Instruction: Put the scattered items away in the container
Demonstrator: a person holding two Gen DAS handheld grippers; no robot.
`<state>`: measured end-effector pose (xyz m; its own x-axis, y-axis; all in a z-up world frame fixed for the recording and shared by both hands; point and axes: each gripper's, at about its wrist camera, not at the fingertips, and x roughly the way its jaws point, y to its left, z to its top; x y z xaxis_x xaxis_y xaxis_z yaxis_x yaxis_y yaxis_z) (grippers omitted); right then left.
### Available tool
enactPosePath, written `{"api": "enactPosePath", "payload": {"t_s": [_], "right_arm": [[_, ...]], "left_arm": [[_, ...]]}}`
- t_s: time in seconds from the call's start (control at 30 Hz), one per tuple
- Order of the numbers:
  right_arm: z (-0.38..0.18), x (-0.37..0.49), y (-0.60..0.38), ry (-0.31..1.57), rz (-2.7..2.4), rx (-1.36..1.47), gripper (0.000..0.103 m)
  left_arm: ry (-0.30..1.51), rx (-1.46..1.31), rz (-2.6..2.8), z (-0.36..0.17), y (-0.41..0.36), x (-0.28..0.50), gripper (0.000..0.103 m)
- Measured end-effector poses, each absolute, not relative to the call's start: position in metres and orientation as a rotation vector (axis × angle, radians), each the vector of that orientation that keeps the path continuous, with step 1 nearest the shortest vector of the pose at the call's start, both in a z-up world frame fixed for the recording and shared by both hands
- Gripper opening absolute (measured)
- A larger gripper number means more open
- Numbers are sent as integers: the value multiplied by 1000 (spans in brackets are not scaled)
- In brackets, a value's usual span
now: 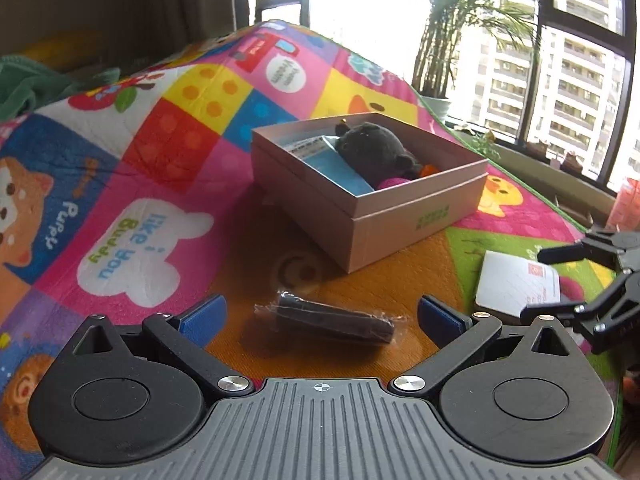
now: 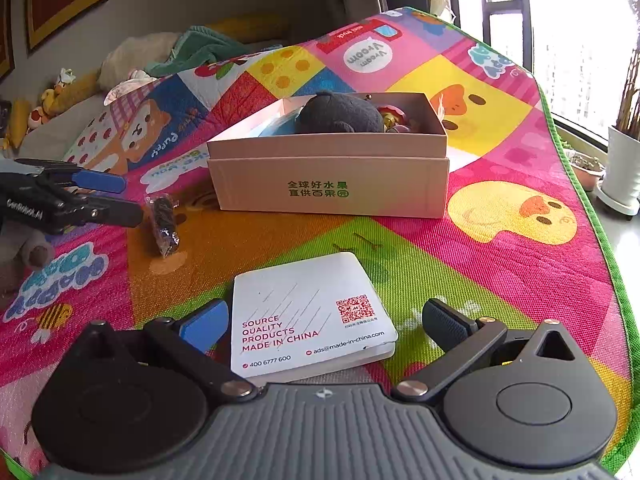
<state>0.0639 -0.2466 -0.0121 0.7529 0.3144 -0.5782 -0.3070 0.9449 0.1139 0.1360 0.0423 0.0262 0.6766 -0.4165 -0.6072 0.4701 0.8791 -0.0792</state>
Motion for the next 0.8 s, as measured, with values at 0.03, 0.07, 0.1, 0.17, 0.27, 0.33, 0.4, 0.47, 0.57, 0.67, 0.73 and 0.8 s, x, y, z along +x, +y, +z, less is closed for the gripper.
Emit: {"api": "enactPosePath", "payload": {"t_s": [0.03,0.07,0.1,0.17,0.27,0.33,0.4,0.47,0.57,0.67,0.73,0.8], "right_arm": [[-12,64,-247,633,340,12,103],[-12,64,-247,634,340,12,103],[-12,64,-247,634,340,12,103],[-12,64,-247,634,340,12,103],[-12,65,-247,634,342,12,103],[-12,65,-246,635,342,10,103],[-13,65,-246,637,343,8,103],[-13,65,-246,638,343,4,103],[-12,65,-245,639,342,0,103],[-12,65,-245,641,342,-4,103],[-12,65,-243,644,341,-12,103],[-12,65,-242,647,339,-20,103]], "left_arm": [[678,58,-501,23,43,144,103],[691,37,-496,21,44,152,103],[703,22,-493,18,44,159,103],[722,-13,-507,15,44,169,103],[754,-68,-565,12,42,169,103],[754,-45,-585,11,35,161,103],[761,-14,-599,8,28,151,103],[771,-6,-611,4,22,140,103],[755,30,-621,3,13,122,103],[745,76,-553,2,1,109,103],[746,100,-476,1,-7,105,103],[749,95,-421,1,-13,105,103]]}}
